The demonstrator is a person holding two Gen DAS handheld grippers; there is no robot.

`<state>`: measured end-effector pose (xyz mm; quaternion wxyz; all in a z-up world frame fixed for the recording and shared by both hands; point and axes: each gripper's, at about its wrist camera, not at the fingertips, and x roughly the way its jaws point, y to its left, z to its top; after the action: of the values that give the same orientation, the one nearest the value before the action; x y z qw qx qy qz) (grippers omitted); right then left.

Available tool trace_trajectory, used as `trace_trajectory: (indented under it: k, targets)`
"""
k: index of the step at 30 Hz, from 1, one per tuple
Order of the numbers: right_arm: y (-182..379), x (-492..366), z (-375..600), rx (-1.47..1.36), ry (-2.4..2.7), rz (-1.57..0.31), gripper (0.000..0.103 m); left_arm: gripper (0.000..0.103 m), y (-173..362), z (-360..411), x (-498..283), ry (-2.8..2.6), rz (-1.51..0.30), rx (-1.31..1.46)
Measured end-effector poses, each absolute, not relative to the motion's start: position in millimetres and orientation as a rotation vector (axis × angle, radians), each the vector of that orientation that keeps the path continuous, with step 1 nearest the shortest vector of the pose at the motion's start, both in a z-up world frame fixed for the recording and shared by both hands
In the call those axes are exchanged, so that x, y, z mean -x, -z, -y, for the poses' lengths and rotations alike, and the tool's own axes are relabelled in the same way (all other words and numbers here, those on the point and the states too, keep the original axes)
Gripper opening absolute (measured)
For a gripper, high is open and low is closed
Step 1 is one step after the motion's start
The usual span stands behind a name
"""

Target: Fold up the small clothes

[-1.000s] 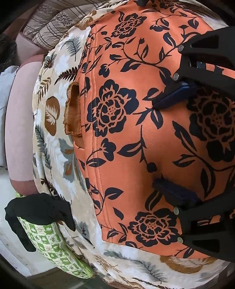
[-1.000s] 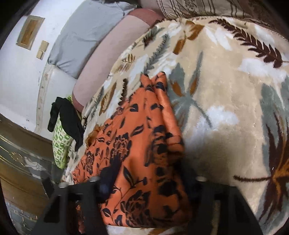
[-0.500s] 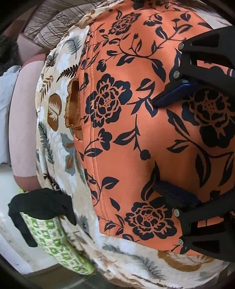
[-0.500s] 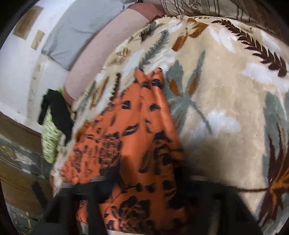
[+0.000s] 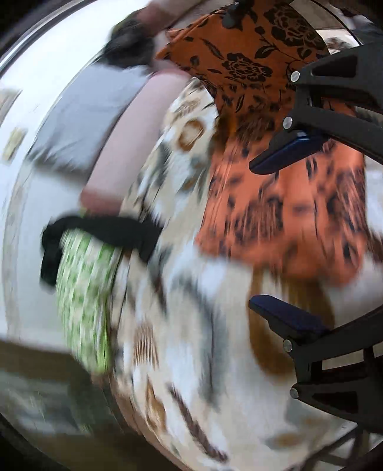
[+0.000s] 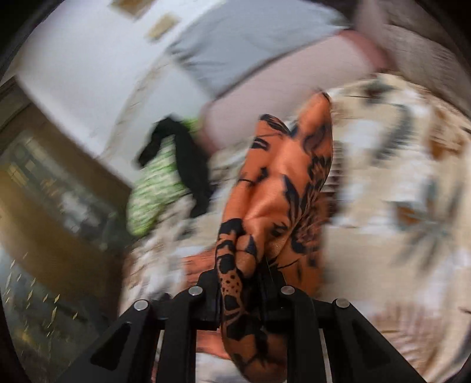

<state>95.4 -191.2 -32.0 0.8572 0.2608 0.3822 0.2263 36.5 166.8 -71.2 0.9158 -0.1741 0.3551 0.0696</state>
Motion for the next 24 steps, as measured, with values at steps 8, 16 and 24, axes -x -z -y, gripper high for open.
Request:
trace_trajectory:
  k: [8, 16, 24]
  targets:
    - [154.5, -122.1, -6.9, -0.311, -0.705, -1.219, 0.075, 0.085, 111.7, -240.5, 5.5, -0.229, -0.829, 0.534]
    - [129.9, -99.2, 67.1, -0.431, -0.646, -1.079, 0.09, 0.085, 105.9, -185.5, 4.1, 0.07, -0.826, 0.578]
    - [130.2, -94.0, 123.2, -0.526, -0.578, -1.057, 0.092, 0.083, 140.6, -142.8, -31.6, 0.237, -0.983, 0.744]
